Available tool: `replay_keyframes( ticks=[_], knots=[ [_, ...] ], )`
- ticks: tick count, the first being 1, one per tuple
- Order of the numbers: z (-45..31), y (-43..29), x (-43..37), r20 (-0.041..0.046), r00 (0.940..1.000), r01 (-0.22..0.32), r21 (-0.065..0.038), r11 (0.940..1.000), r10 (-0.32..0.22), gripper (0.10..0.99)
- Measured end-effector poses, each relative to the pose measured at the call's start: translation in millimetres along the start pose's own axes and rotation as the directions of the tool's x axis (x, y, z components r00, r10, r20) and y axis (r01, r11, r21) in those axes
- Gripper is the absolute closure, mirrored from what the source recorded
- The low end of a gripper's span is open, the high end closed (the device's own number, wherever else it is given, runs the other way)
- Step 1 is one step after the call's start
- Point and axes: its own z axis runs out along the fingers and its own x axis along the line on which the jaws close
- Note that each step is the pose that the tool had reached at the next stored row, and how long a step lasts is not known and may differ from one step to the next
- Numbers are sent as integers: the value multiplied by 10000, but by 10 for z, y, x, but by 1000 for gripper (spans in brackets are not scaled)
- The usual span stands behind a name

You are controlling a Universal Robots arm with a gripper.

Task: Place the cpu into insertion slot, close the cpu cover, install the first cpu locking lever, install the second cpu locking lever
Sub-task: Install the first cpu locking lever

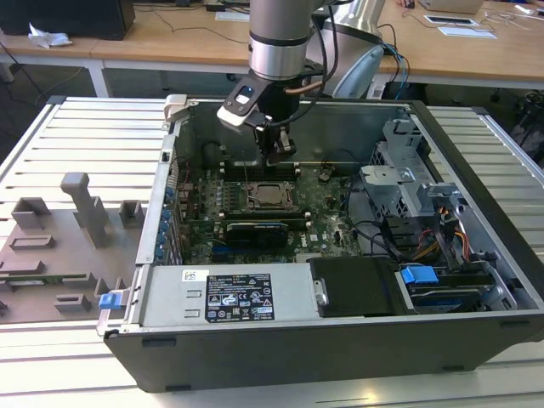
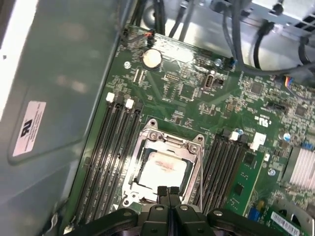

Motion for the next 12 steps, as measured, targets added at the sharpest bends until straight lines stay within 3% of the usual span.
replay_keyframes(
  ticks=[6,12],
  knots=[
    [0,0,0,10,9967,807,-35,9967,-807,980],
    [0,0,0,24,9870,1606,-67,9870,-1606,980]
  ],
)
